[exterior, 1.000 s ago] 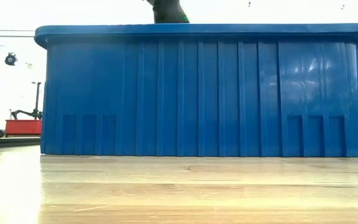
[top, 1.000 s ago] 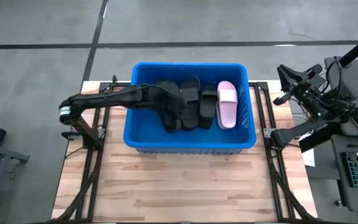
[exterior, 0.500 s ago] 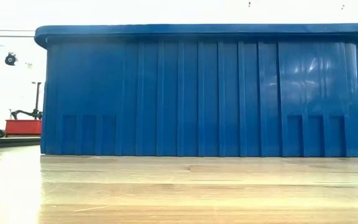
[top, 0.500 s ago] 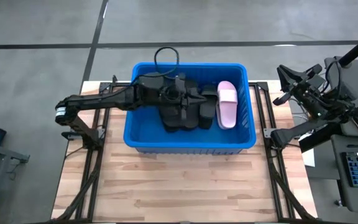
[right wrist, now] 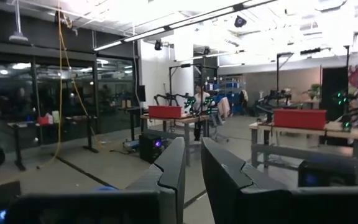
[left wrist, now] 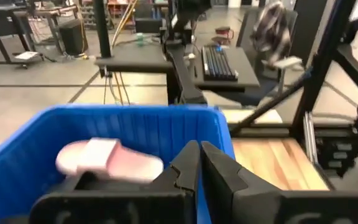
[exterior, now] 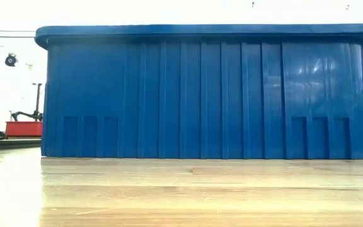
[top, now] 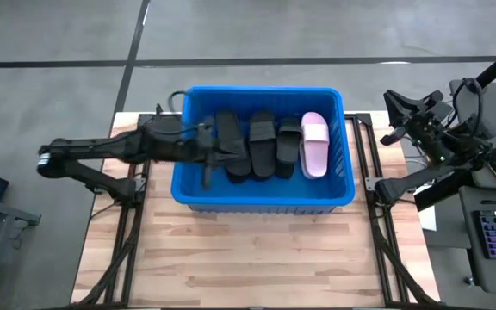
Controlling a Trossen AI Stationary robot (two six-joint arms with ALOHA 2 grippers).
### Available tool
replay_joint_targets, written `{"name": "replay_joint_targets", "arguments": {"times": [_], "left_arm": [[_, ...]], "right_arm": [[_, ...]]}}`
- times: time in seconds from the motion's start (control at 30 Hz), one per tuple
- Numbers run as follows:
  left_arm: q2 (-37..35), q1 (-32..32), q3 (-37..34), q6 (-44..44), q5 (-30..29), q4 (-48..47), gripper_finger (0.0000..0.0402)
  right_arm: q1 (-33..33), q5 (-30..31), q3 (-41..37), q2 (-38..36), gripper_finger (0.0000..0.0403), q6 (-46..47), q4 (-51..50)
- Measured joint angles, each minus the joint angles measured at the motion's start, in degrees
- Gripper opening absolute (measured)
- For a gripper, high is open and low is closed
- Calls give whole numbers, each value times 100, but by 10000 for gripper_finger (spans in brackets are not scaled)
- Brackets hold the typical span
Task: Pick and place slides into bin
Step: Return to Home Position
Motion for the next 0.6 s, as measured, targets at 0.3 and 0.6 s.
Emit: {"name": "replay_joint_targets", "arguments": {"times": [0.3,0.6], "left_arm": [[-2598,-8,-2547,-250,-87,800,0],[-4359,-87,-4573,-95,-585,1799,0]], "right_arm": [[-2,1,-2,97,44,467,2],[0,1,-22,355,44,423,0]]}}
